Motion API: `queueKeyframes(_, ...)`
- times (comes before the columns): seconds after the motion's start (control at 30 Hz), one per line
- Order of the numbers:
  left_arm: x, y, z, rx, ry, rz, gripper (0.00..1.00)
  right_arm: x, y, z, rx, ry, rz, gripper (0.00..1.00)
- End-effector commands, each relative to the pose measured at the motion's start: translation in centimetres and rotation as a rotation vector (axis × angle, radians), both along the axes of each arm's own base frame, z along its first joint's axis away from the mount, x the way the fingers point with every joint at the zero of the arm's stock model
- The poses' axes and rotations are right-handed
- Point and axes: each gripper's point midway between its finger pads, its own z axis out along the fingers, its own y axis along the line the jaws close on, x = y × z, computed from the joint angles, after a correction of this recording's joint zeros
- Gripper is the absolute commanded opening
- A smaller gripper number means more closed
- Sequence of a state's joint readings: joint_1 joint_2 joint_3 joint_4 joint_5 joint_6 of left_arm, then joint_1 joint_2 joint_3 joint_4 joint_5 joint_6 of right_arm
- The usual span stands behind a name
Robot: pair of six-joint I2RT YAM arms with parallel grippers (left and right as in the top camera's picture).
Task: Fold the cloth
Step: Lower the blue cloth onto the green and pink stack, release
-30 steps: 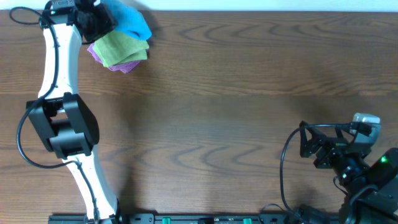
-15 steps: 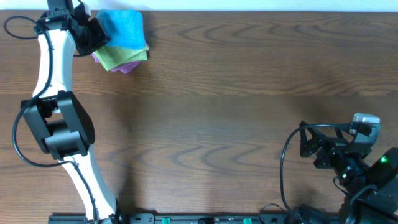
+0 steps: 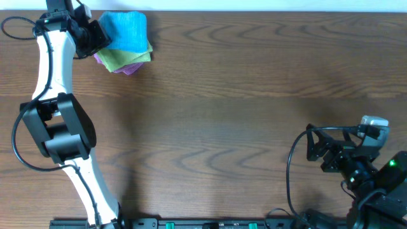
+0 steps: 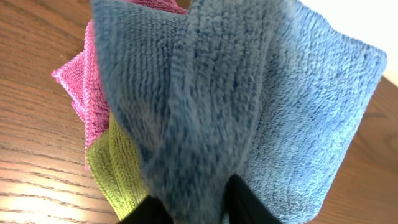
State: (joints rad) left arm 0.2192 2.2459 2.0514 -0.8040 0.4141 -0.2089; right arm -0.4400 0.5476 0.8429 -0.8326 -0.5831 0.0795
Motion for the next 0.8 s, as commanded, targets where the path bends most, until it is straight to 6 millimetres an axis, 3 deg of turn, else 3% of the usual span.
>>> queueKeyframes(0.0, -0.1, 0.4, 1.0, 0.023, -0.023, -0.013, 0.31, 0.0, -0.2, 0.0, 0.008, 0.0, -0.017, 0.99)
queueKeyframes(0.2, -0.2, 0.8, 1.0, 0.025, -0.024, -0.009, 0.38, 0.0, -0.2, 0.0, 0.008, 0.0, -0.017, 0.99)
queueKeyframes(0.47, -1.0, 2.8, 1.0, 0.034, -0.01, 0.009, 0.67, 0.0, -0.2, 0.0, 0.008, 0.0, -0.017, 0.99)
queueKeyframes(0.6, -1.5, 3.6, 1.7, 0.057, -0.014, 0.006, 0.89, 0.0, -0.2, 0.0, 0.008, 0.0, -0.017, 0.99)
queueKeyframes(0.77, -1.7, 4.2, 3.2, 0.1, -0.039, 0.011, 0.95, 0.0, -0.2, 0.0, 0.008, 0.0, -0.017, 0.99)
